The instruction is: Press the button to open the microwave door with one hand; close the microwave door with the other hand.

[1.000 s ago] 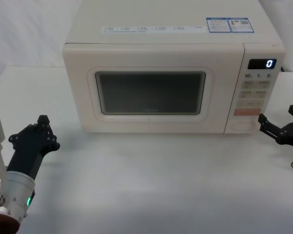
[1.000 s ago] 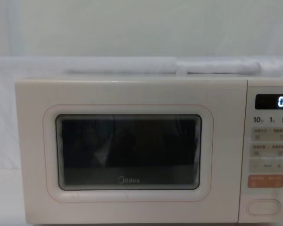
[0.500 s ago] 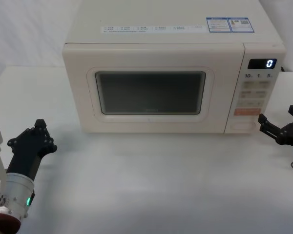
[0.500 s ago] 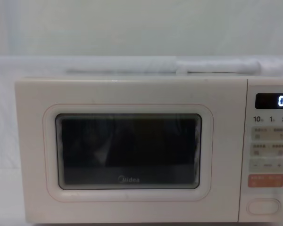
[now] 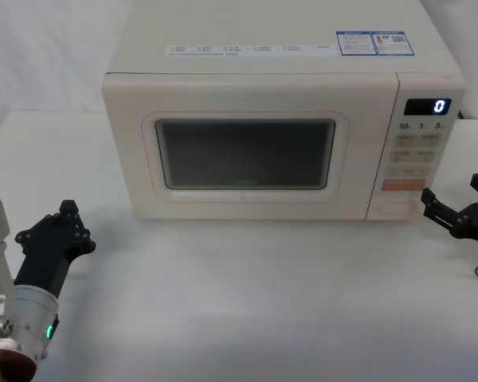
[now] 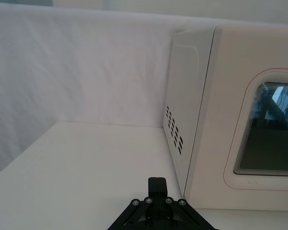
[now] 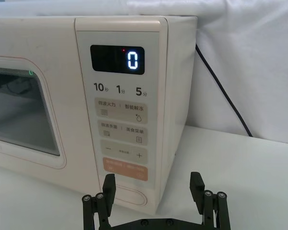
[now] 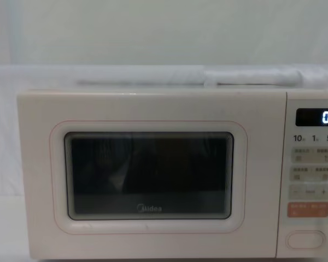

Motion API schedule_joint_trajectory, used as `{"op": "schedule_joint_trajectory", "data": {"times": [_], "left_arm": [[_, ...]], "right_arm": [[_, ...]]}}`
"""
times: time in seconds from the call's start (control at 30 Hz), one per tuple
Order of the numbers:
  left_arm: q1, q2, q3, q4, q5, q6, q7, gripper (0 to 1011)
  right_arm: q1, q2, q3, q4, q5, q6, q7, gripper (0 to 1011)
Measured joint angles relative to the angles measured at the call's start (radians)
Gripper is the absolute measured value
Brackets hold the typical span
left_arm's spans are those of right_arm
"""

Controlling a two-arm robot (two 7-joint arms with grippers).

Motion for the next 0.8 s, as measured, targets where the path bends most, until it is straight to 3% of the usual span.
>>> {"op": "schedule_joint_trajectory", "data": {"times": [0.33, 0.7, 0.8], "left_arm": [[0.001, 0.000, -0.001, -0.002, -0.004, -0.001, -0.001, 39], [0.001, 0.000, -0.001, -0.003, -0.005, -0.002, -0.002, 341], [0.001, 0.000, -0.001, -0.003, -0.006, -0.002, -0.002, 472]], "right_arm": [[0.000, 0.000, 0.000, 0.000, 0.000, 0.000, 0.000, 1002], [0.000, 0.000, 0.000, 0.000, 0.000, 0.000, 0.000, 1002], [0.000, 0.000, 0.000, 0.000, 0.000, 0.000, 0.000, 1002]]}}
